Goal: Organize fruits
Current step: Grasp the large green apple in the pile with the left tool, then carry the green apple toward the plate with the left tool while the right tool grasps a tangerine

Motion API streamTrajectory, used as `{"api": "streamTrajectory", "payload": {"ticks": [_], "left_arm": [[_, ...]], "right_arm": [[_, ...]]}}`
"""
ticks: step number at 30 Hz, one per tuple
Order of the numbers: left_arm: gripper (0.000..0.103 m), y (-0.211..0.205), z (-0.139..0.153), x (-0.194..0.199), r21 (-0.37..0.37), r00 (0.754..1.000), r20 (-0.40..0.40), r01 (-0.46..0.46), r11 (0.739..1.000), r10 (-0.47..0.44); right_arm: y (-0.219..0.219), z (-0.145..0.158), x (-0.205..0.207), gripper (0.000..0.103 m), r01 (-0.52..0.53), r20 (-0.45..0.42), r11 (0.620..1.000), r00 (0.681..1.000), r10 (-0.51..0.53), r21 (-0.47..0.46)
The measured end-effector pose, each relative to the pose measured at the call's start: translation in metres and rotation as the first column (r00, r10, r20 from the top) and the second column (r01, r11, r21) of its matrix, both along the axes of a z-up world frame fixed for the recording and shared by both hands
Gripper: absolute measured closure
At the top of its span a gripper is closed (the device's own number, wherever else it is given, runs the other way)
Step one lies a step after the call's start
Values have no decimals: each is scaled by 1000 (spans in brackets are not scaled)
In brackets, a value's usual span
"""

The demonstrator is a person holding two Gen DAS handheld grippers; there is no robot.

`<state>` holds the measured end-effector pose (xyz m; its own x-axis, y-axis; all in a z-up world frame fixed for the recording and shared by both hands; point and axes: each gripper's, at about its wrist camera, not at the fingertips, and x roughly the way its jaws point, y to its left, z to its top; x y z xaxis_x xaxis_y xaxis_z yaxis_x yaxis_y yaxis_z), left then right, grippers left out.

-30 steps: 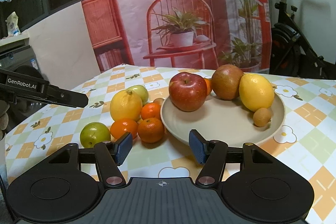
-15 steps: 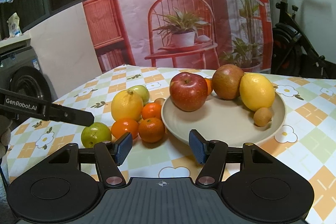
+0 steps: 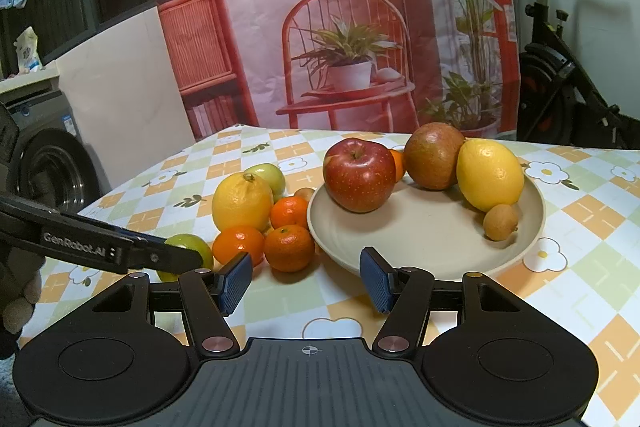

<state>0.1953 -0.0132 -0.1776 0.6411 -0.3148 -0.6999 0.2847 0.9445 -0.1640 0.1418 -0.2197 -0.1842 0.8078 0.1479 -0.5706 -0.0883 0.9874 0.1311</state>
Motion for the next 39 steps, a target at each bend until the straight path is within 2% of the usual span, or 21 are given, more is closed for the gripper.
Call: {"api": "streamTrajectory", "payload": {"ticks": [9,14,22,26,31,39], "left_arm": [[54,0,4,-4,24,999,42,8,1000,-9],[54,17,21,2,-6,998,63,-21,1000,21],[54,46,61,17,38,990,136,-48,998,43],[54,61,76,21,35,985,159,-71,997,64],[54,70,75,18,30,984,165,-79,996,73],[54,76,65,17,9,984,160,-80,997,78]], "right_arm": [[0,0,-1,47,4,1,1000,1000,-4,-2],[7,2,2,47,-2,0,1000,1000,2,-31],[27,2,21,47,-45,-11,999,999,45,-23],[51,-1,35,48,-108,-19,993,994,107,-54],[78,-5,55,51,-160,-46,982,987,156,-96],[88,-13,73,52,-145,-89,978,987,133,-148]]}}
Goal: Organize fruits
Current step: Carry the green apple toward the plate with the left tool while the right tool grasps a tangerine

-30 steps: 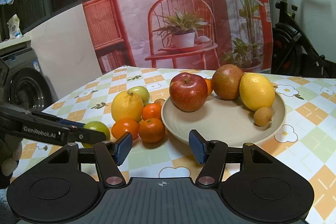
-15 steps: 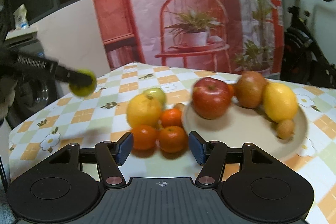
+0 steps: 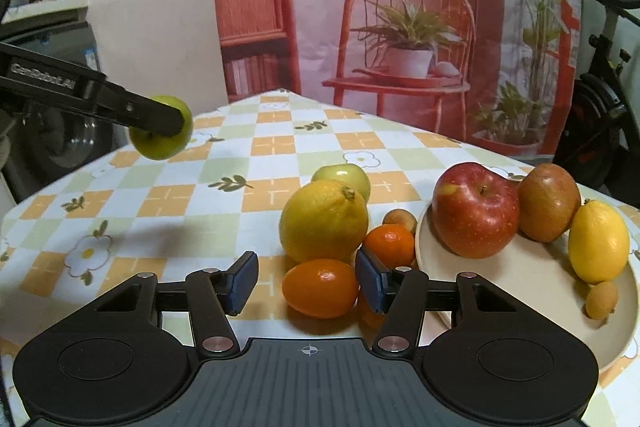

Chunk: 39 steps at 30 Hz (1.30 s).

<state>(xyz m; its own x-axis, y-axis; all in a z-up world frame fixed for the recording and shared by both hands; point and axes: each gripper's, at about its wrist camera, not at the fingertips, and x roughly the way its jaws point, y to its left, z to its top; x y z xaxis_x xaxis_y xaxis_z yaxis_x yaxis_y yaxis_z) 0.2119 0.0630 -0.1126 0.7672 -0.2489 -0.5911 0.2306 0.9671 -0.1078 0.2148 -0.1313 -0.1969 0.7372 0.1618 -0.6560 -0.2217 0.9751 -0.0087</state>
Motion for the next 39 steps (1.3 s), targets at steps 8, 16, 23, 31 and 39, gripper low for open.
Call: {"api": "streamTrajectory", "payload": {"ticks": [8,16,23,31,39], "left_arm": [[54,-2,-5,-2,-16,1000,-11,8,1000,-9],[54,-6,-6,-5,-18,1000,-15,23,1000,-23],[54,-9,-8,-7,-20,999,-15,33,999,-33],[54,-11,-7,-7,-21,999,-18,41,999,-42],[54,-16,-6,-7,-17,998,-22,51,999,-52]], "right_arm": [[9,-6,4,53,-1,-8,997,1000,1,-79],[15,-9,-3,54,-20,4,989,1000,20,-146],[20,-10,-11,64,-31,20,974,999,36,-224],[14,-5,-23,65,-34,48,985,998,42,-167],[-6,10,-43,65,-13,132,997,991,22,-73]]}}
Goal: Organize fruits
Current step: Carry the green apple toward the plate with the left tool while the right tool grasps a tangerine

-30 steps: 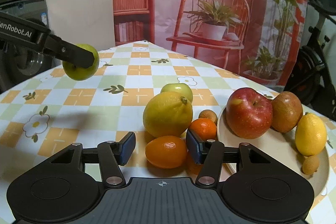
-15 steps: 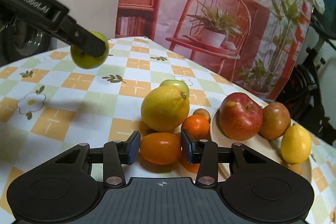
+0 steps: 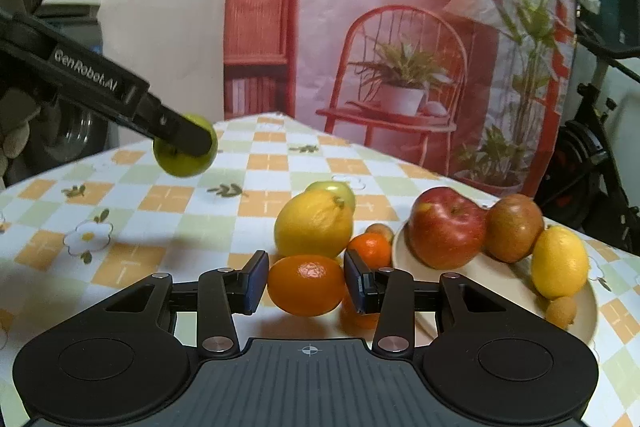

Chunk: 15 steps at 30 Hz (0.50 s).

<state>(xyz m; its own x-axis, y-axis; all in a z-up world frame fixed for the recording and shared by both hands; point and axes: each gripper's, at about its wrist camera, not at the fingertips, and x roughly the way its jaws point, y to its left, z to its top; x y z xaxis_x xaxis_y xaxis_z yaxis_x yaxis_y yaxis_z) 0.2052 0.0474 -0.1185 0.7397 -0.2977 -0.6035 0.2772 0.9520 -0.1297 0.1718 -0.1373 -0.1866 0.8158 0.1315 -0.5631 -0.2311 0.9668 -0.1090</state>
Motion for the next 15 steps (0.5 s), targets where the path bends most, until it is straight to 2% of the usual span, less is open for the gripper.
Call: {"api": "streamTrajectory", "payload": {"ticks": [7,15], "left_arm": [[54,-17,4,3,16,999,4,36,999,-36],[54,-62,8,11,70,990,27,136,988,-138]], "right_arm": [[-30,11,-13,65,73,59,997,995,-75,36],[-74,12,-22,65,170,86,984,981,-174,57]]}}
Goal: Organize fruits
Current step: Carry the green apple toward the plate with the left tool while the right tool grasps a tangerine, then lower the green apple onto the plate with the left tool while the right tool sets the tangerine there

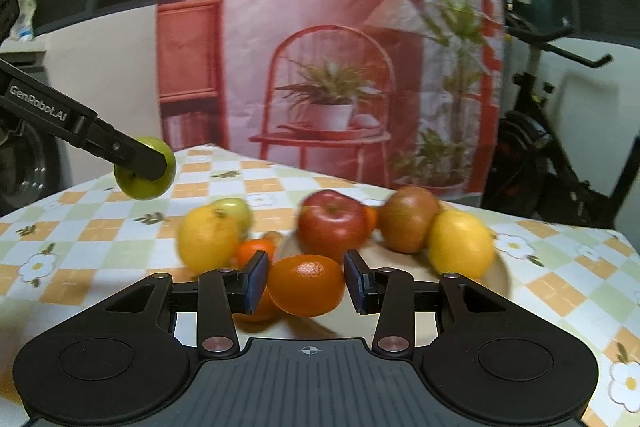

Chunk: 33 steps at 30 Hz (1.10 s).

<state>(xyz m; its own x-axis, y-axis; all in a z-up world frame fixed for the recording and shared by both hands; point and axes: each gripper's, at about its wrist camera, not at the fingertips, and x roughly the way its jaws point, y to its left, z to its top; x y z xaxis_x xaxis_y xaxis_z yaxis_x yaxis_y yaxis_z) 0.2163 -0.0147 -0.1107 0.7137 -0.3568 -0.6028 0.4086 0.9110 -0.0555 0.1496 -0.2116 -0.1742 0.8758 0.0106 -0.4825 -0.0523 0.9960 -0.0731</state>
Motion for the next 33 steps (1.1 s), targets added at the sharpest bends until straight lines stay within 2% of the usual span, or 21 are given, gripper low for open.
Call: {"api": "streamTrajectory", "payload": {"ticks": [6,13,19,27,33], "left_arm": [[54,-39,-5,13,36,997,-12,80,996,-80],[54,-79,-29,30,98,985,-91,155,983,-147],[54,-93,-45,41,153,980,-132,170,974,-150],[54,-107,-47,43,206,976,-127,200,958,-177],[54,-110,-49,43,214,975,-132,206,955,-181]], "right_arm": [[-25,-1,-3,65,59,9,998,998,-59,-11],[-49,-3,-5,65,104,1,994,995,-104,-18],[-58,-6,3,65,162,-30,987,986,-162,-4],[-63,-11,9,65,205,-59,979,977,-205,6],[-63,-12,7,64,235,-53,972,971,-234,5]]}}
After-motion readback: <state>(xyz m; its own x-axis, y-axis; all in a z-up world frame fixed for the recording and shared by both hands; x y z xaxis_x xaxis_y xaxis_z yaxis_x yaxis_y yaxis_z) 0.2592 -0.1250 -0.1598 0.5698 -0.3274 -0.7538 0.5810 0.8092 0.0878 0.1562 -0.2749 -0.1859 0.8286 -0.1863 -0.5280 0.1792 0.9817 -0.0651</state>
